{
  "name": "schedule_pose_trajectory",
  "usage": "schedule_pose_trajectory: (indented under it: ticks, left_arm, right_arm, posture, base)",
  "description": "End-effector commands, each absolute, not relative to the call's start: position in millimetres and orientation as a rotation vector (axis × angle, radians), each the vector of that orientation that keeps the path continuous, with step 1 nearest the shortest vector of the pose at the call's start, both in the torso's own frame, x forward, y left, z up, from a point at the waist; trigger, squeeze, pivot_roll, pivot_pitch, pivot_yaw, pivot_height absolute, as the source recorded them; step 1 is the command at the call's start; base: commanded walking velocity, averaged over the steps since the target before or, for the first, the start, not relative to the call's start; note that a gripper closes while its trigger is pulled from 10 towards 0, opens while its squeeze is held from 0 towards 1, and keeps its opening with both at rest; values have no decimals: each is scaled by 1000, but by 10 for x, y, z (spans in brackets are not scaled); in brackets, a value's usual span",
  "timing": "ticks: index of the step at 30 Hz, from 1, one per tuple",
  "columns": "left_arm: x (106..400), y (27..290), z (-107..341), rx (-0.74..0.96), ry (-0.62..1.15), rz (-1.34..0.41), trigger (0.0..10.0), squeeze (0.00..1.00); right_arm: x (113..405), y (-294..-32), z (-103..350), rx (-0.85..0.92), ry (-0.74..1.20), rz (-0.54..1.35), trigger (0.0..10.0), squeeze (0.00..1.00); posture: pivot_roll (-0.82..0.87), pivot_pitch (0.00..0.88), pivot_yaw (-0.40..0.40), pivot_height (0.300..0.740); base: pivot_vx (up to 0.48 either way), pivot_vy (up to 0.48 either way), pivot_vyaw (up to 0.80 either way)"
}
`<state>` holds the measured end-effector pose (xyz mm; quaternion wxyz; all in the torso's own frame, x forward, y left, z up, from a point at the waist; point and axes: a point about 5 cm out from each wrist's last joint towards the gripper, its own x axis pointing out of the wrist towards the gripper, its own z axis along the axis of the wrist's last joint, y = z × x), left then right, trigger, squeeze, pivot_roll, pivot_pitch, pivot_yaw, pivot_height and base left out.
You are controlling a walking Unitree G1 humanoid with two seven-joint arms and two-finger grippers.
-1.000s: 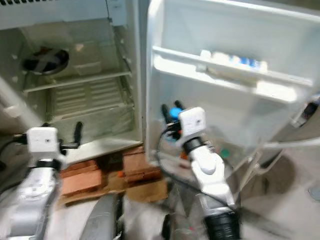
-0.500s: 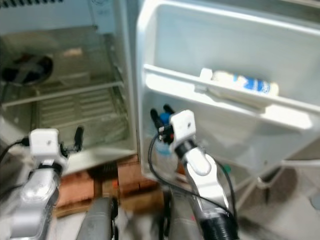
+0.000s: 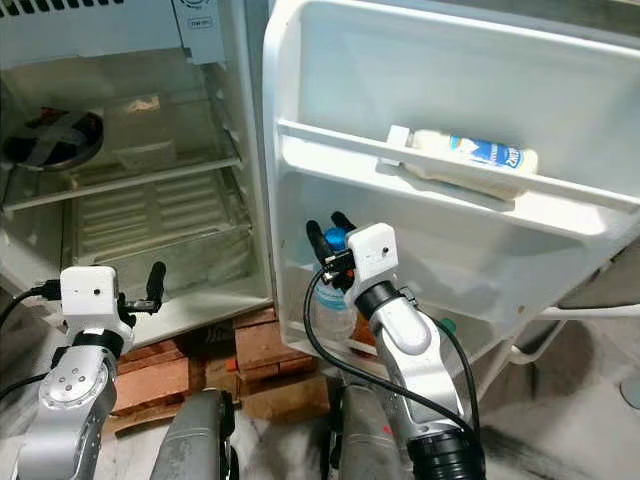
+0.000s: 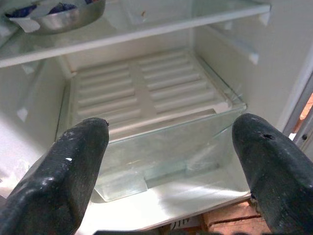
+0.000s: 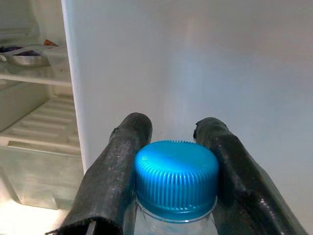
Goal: Restocking fridge
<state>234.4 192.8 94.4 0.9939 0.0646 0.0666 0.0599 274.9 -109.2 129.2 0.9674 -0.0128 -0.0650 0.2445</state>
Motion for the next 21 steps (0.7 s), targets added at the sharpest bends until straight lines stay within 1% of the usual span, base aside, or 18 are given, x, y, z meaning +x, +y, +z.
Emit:
schedule_pose_trajectory:
  ticks: [1, 6, 7, 12, 17, 21]
  left_arm:
    - [2332, 1932, 963, 133, 132, 112, 10000, 0]
    - [2331, 1939, 968, 135, 132, 119, 10000, 0]
    - [2331, 1939, 968, 135, 132, 119, 10000, 0]
    - [2296, 1985, 983, 143, 138, 153, 10000, 0]
    - [2236, 1993, 941, 151, 174, 144, 10000, 0]
    - [2230, 1986, 968, 179, 160, 141, 10000, 0]
  right_arm:
    - [2745, -1090, 1404, -17, -176, 507, 10000, 0]
    - [2739, -1082, 1404, -14, -175, 514, 10000, 0]
    - [2739, -1082, 1404, -14, -175, 514, 10000, 0]
    - [2726, -1077, 1410, -7, -176, 523, 10000, 0]
    - [2730, -1068, 1402, -13, -176, 517, 10000, 0]
    - [2759, -1027, 1419, -24, -189, 522, 10000, 0]
  posture:
    - [118, 86, -26, 607]
    - [120, 87, -25, 577]
    - [120, 87, -25, 577]
    - [119, 89, -24, 537]
    - [125, 93, -24, 537]
    - [128, 97, -23, 537]
  base:
    - [0, 0, 0]
    - [0, 0, 0]
    - [0, 0, 0]
    - [0, 0, 0]
    - [0, 0, 0]
    - [0, 0, 0]
